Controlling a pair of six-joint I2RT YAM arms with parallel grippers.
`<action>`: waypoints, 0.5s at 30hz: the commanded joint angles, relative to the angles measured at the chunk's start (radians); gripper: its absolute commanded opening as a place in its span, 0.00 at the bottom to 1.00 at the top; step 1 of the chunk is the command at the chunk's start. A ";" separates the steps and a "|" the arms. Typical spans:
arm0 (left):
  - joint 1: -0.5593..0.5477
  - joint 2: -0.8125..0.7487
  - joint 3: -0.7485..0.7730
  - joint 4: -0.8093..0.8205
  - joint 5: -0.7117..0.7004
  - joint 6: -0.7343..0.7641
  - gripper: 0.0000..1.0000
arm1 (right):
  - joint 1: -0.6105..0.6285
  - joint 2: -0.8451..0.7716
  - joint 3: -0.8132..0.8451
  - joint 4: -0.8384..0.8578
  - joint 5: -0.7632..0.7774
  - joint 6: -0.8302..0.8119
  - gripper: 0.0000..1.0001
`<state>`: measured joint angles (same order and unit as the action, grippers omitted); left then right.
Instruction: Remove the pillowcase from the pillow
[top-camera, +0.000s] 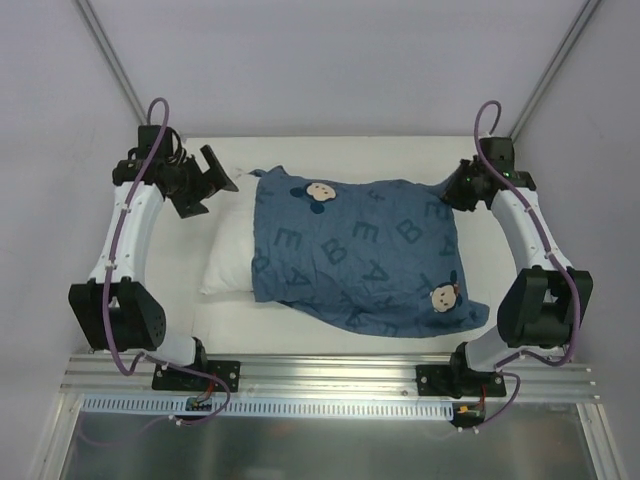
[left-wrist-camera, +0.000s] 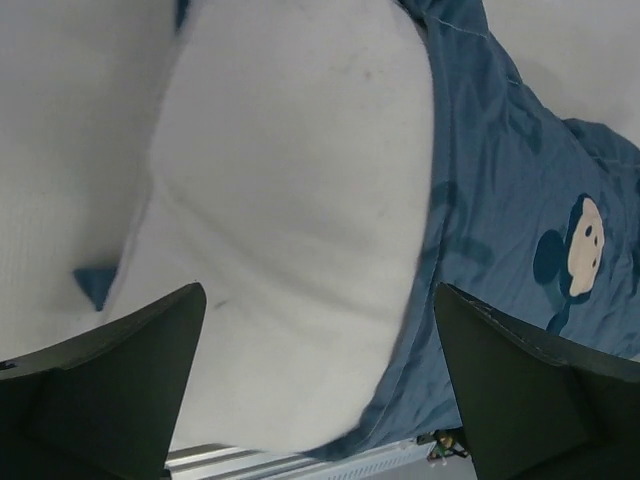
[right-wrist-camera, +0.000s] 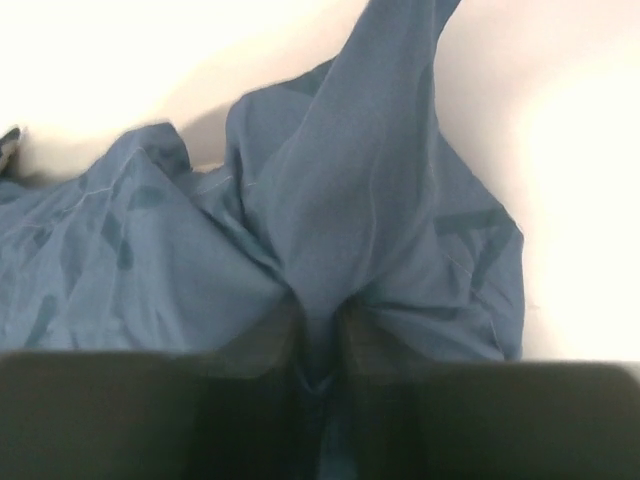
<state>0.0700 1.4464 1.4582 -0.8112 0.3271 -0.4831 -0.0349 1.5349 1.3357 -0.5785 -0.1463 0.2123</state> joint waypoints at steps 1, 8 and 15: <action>-0.047 0.072 0.018 -0.003 0.049 0.009 0.99 | 0.082 0.019 0.085 -0.093 -0.024 -0.071 0.37; -0.145 0.066 -0.175 0.064 0.075 -0.038 0.52 | 0.112 -0.028 0.105 -0.132 0.000 -0.093 0.85; -0.234 -0.167 -0.328 0.101 0.136 -0.057 0.69 | 0.139 -0.130 0.057 -0.138 0.048 -0.108 0.92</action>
<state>-0.1284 1.3766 1.1664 -0.6731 0.3645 -0.5327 0.0856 1.4902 1.3979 -0.6945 -0.1345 0.1287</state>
